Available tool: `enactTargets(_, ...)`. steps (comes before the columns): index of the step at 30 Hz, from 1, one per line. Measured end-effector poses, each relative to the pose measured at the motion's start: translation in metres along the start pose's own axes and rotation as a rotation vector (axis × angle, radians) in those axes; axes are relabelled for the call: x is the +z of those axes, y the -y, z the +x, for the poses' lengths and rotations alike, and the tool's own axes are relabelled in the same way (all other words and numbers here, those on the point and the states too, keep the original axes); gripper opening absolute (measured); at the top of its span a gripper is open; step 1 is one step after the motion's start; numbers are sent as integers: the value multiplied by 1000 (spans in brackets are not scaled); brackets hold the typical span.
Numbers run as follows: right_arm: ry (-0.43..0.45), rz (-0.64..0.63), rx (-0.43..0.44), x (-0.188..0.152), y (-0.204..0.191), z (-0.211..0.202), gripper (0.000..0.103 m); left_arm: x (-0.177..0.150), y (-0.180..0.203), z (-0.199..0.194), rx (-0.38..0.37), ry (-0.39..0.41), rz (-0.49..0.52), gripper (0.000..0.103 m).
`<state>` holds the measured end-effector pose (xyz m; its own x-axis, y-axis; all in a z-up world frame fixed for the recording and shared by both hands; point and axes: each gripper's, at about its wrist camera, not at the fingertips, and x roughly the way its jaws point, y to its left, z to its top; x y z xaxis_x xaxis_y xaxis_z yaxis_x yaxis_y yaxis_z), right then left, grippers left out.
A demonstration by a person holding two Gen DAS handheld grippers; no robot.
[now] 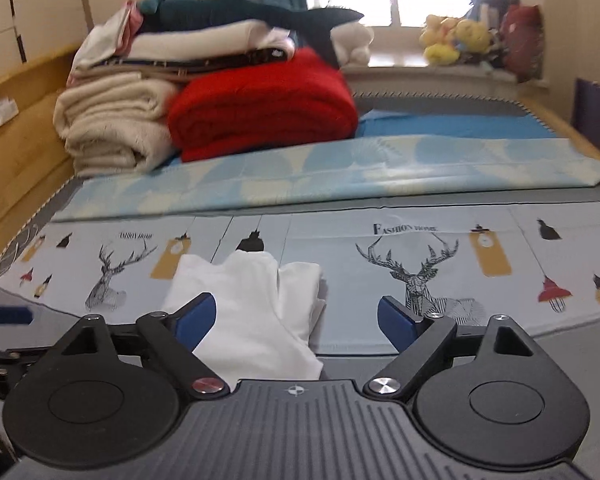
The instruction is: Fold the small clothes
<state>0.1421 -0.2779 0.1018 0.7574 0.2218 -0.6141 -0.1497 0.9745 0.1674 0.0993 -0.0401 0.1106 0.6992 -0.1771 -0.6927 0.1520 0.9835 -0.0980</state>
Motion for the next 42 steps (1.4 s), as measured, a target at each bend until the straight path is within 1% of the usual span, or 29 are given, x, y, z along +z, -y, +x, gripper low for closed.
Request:
enactTargets(2, 11, 22, -11, -20, -5, -3, 89, -14, 2, -1, 18, 43, -63, 102)
enactTargets(3, -1, 22, -12, -32, -7, -2, 89, -22, 1, 2, 36, 60, -67, 102)
enactTargets(4, -45, -5, -15, -42, -10, 5, 89, -31, 2, 9, 72, 51, -54, 102)
enactTargets(5, -83, -51, -28, -48, -15, 8, 88, -36, 4, 20, 126, -17, -35, 102)
enactTargets(6, -88, -100, -48, -50, -21, 8, 89, -37, 4, 28, 150, -80, -37, 102)
enactTargets(7, -66, -152, -72, -52, -24, 7, 90, -36, 2, 31, 132, -95, -56, 102)
enactTargets(8, -48, -190, -92, -53, -26, 7, 90, -34, 0, 33, 105, -92, -77, 102)
enactTargets(9, -51, -208, -105, -54, -27, 9, 90, -32, -1, 35, 95, -89, -85, 102)
enactTargets(11, -83, -207, -131, -57, -23, 18, 90, -31, 2, 41, 109, -97, -63, 102)
enactTargets(13, -107, -174, -140, -57, -19, 24, 90, -31, 4, 49, 122, -117, -47, 102)
enactTargets(16, -106, -137, -139, -57, -16, 25, 90, -31, 8, 56, 119, -120, -46, 102)
enactTargets(19, -112, -130, -134, -60, -17, 26, 90, -36, 9, 58, 116, -106, -13, 102)
enactTargets(22, -114, -149, -124, -61, -21, 29, 90, -36, 8, 58, 124, -92, -8, 102)
enactTargets(25, -109, -170, -119, -61, -25, 30, 90, -34, 2, 60, 136, -95, -26, 102)
enactTargets(28, -100, -171, -112, -59, -27, 30, 90, -33, -2, 60, 130, -110, -44, 102)
enactTargets(32, -90, -175, -105, -58, -30, 31, 90, -32, -1, 61, 122, -121, -42, 102)
enactTargets(42, -85, -225, -96, -61, -41, 33, 90, -32, 1, 62, 127, -125, -45, 102)
